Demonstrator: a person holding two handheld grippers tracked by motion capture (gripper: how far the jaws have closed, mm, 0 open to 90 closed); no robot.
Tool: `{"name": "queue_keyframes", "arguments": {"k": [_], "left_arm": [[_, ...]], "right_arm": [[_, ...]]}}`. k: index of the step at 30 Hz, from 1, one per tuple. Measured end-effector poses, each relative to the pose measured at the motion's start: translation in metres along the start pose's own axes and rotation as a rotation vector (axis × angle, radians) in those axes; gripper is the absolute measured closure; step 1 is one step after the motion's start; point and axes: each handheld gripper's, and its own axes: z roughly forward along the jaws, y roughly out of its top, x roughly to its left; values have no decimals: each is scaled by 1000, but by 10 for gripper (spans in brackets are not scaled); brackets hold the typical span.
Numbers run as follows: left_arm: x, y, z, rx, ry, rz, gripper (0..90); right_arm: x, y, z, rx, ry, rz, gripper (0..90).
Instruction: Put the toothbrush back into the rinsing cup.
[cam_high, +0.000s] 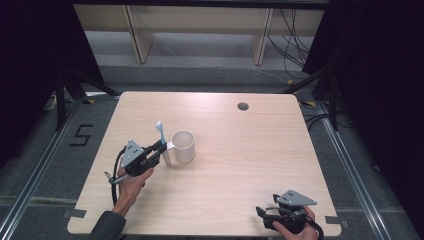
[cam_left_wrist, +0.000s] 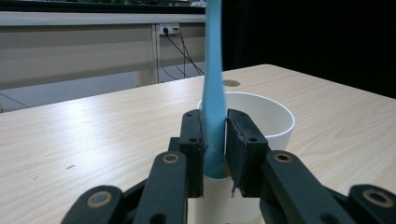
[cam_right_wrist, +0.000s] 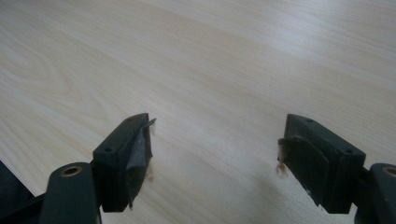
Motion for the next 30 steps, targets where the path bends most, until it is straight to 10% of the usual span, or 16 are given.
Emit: {"name": "queue_keyframes", "arguments": {"k": [30], "left_arm": [[1, 11, -15, 45, -16, -72, 356]], "right_arm": [[-2, 1, -1, -10, -21, -24, 251]]}}
